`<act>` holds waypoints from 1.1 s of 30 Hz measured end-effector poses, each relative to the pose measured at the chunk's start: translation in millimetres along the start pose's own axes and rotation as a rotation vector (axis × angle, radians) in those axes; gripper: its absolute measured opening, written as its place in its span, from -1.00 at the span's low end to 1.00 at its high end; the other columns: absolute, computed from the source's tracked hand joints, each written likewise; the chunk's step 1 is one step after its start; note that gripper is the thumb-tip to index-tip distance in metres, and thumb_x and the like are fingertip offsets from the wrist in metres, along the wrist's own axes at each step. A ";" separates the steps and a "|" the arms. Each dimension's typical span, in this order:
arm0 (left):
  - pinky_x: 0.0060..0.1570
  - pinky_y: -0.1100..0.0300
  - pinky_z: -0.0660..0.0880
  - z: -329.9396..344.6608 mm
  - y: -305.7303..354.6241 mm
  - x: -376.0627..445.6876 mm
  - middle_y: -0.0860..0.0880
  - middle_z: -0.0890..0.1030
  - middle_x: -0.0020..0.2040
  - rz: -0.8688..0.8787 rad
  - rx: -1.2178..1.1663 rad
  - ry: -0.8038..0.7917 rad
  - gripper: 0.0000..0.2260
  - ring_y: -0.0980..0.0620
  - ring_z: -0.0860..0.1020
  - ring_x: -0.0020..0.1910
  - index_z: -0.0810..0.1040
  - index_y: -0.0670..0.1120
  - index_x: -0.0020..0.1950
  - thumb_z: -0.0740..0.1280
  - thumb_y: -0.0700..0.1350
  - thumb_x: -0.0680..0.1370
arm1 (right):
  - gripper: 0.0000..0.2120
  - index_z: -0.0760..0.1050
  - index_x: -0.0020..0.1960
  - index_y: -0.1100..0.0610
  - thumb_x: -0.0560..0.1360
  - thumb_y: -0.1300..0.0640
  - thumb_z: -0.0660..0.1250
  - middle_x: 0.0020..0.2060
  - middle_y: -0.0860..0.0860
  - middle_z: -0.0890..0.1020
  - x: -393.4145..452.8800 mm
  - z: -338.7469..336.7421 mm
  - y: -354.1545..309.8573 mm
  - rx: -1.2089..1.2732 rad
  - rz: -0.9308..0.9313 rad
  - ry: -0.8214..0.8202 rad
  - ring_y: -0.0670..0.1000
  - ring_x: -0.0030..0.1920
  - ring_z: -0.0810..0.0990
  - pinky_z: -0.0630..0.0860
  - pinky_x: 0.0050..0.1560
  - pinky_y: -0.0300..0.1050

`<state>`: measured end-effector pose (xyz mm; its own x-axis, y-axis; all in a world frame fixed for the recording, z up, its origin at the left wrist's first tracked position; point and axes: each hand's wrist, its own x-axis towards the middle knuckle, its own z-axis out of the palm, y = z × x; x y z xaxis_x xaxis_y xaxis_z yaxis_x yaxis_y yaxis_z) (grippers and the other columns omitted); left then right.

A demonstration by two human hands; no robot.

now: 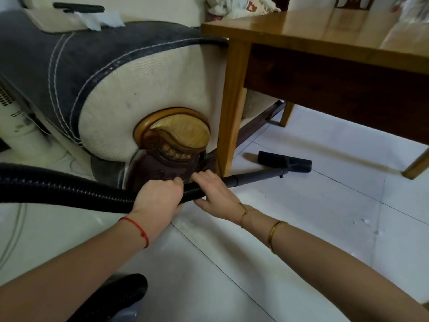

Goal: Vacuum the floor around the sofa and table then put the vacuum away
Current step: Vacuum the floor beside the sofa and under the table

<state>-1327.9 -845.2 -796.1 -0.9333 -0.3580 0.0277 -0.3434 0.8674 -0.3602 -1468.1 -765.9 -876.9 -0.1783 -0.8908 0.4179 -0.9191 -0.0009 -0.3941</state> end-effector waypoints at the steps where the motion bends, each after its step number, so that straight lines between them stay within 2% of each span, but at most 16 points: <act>1: -0.22 0.19 0.36 0.8 1.3 1.1 -0.01 0.60 0.04 -0.004 0.002 0.000 -0.76 0.01 0.62 -0.03 0.37 -0.09 0.18 0.21 0.01 0.59 | -0.77 0.41 0.01 0.16 0.39 0.22 0.36 -0.15 0.06 0.48 0.0 0.0 2.1 -0.003 -0.003 -0.005 -0.02 -0.13 0.35 0.34 -0.11 -0.12; 5: -0.24 0.20 0.34 4.7 11.9 15.4 -0.01 0.60 0.02 -0.027 0.020 0.003 -0.79 0.02 0.63 -0.05 0.37 -0.08 0.16 0.22 -0.02 0.58 | -0.79 0.40 -0.02 0.16 0.39 0.23 0.36 -0.16 0.06 0.47 0.7 -3.4 21.2 -0.024 -0.007 -0.014 -0.04 -0.15 0.31 0.33 -0.12 -0.11; 12: -0.21 0.17 0.40 16.8 46.6 64.2 -0.02 0.60 0.02 -0.031 -0.011 -0.017 -0.77 0.00 0.62 -0.06 0.36 -0.10 0.16 0.23 -0.01 0.59 | -0.77 0.38 -0.02 0.11 0.40 0.20 0.39 -0.15 0.03 0.48 -2.7 -13.5 86.0 -0.060 -0.008 -0.070 -0.01 -0.15 0.37 0.39 -0.10 -0.06; 16: -0.23 0.17 0.36 22.2 69.2 97.6 -0.02 0.59 0.03 -0.033 -0.044 -0.013 -0.76 -0.01 0.61 -0.04 0.36 -0.11 0.17 0.23 -0.02 0.59 | -0.79 0.37 -0.07 0.12 0.39 0.23 0.38 -0.17 0.04 0.47 -2.8 -25.6 122.5 -0.053 -0.021 -0.085 0.00 -0.15 0.36 0.37 -0.12 -0.06; 21: -0.20 0.16 0.40 30.8 95.4 137.9 -0.04 0.59 0.03 -0.045 -0.075 -0.045 -0.77 -0.02 0.61 -0.04 0.38 -0.12 0.17 0.23 -0.02 0.59 | -0.80 0.41 -0.04 0.17 0.36 0.28 0.34 -0.19 0.06 0.50 -5.0 -34.8 164.8 -0.110 -0.005 -0.113 0.04 -0.18 0.42 0.27 -0.11 -0.17; 24: -0.17 0.16 0.41 31.0 108.2 158.1 -0.06 0.59 0.05 -0.047 -0.080 -0.061 -0.78 -0.04 0.60 -0.01 0.40 -0.13 0.20 0.23 -0.06 0.60 | -0.77 0.41 -0.07 0.16 0.31 0.31 0.34 -0.21 0.03 0.47 -4.6 -41.5 184.2 -0.138 0.032 -0.128 0.02 -0.20 0.38 0.15 -0.18 -0.30; 26: -0.20 0.17 0.37 31.2 115.8 170.0 -0.06 0.59 0.05 -0.056 -0.078 -0.065 -0.79 -0.03 0.60 -0.01 0.42 -0.13 0.20 0.23 -0.08 0.60 | -0.78 0.41 -0.07 0.15 0.31 0.28 0.33 -0.21 0.03 0.47 -4.1 -46.8 197.7 -0.165 0.055 -0.135 0.02 -0.19 0.35 0.16 -0.13 -0.38; 29: -0.22 0.18 0.36 30.9 124.7 183.0 -0.05 0.58 0.05 -0.060 -0.085 -0.060 -0.76 -0.02 0.60 -0.01 0.42 -0.13 0.21 0.25 -0.06 0.60 | -0.77 0.40 -0.04 0.14 0.32 0.22 0.33 -0.20 0.06 0.49 -3.4 -50.5 216.1 -0.228 0.079 -0.143 0.05 -0.17 0.38 0.11 -0.16 -0.27; 33: -0.22 0.18 0.38 31.3 130.0 189.0 -0.07 0.56 0.08 -0.053 -0.085 -0.043 -0.72 -0.03 0.59 0.00 0.39 -0.15 0.23 0.26 -0.04 0.59 | -0.78 0.40 -0.04 0.11 0.34 0.16 0.34 -0.20 0.02 0.50 -6.7 -51.2 223.7 -0.247 0.110 -0.157 0.01 -0.16 0.40 0.35 -0.10 -0.10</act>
<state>-1545.7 -810.8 -866.9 -0.9087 -0.4175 0.0039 -0.4019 0.8722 -0.2789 -1690.5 -736.8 -926.0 -0.2431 -0.9387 0.2443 -0.9582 0.1932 -0.2109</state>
